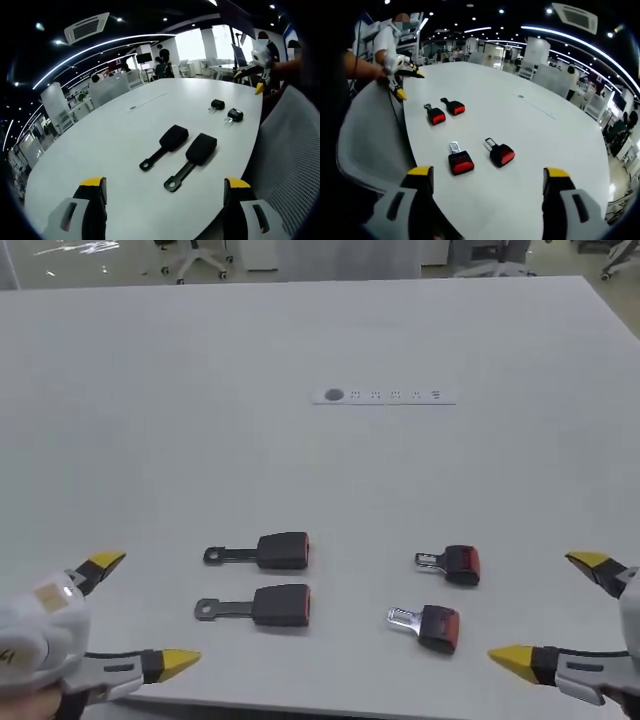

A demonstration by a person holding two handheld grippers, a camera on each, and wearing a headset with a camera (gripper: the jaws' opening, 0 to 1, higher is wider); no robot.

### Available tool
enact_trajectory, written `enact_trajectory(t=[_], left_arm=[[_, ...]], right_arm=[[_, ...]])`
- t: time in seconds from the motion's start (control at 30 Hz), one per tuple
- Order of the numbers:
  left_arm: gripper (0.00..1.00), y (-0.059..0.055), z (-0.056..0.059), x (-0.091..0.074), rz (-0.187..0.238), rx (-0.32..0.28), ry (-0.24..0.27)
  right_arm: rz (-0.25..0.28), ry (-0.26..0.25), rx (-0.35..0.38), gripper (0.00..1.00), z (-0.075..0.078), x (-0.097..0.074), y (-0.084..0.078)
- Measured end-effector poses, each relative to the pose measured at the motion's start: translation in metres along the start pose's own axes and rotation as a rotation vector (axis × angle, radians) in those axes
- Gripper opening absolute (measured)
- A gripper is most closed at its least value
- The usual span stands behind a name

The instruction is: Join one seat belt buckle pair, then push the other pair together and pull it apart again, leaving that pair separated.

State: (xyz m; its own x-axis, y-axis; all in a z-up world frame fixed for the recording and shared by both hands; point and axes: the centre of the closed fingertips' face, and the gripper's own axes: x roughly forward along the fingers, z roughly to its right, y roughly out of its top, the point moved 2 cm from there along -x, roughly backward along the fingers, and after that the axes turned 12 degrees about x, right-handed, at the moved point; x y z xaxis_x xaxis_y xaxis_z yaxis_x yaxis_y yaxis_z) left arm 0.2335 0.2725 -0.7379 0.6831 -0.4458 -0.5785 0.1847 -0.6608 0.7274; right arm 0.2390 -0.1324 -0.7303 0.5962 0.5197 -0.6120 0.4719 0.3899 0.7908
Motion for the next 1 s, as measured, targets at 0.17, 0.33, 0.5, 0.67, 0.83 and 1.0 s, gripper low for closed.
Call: enact_trajectory(t=[0.17,0.33,0.5,0.67,0.83,1.0], left_arm=[[0.99,0.001,0.001,0.001,-0.009,0.026,-0.015],[0.99,0.004,0.002,0.002,-0.02,0.062,-0.03],[0.96,0.0,0.004,0.002,-0.045,0.068,-0.05],[0.89,-0.004,-0.002,0.001,-0.081,0.07,-0.051],[0.9,0.003,-0.005,0.005,-0.081,0.084,-0.069],[0.89,0.01,0.005,0.016,-0.087,0.116,-0.146]], right_arm=[[-0.008,0.011,-0.017,0.94,-0.001,0.0,0.0],[-0.012,0.019,-0.043,0.96,-0.001,0.0,0.002],[-0.037,0.018,-0.062,0.95,0.001,-0.001,0.001],[-0.04,0.028,-0.068,0.93,0.001,0.0,0.003],[-0.079,0.054,-0.087,0.89,-0.004,0.003,-0.003],[-0.106,0.079,-0.09,0.87,-0.009,0.007,-0.008]])
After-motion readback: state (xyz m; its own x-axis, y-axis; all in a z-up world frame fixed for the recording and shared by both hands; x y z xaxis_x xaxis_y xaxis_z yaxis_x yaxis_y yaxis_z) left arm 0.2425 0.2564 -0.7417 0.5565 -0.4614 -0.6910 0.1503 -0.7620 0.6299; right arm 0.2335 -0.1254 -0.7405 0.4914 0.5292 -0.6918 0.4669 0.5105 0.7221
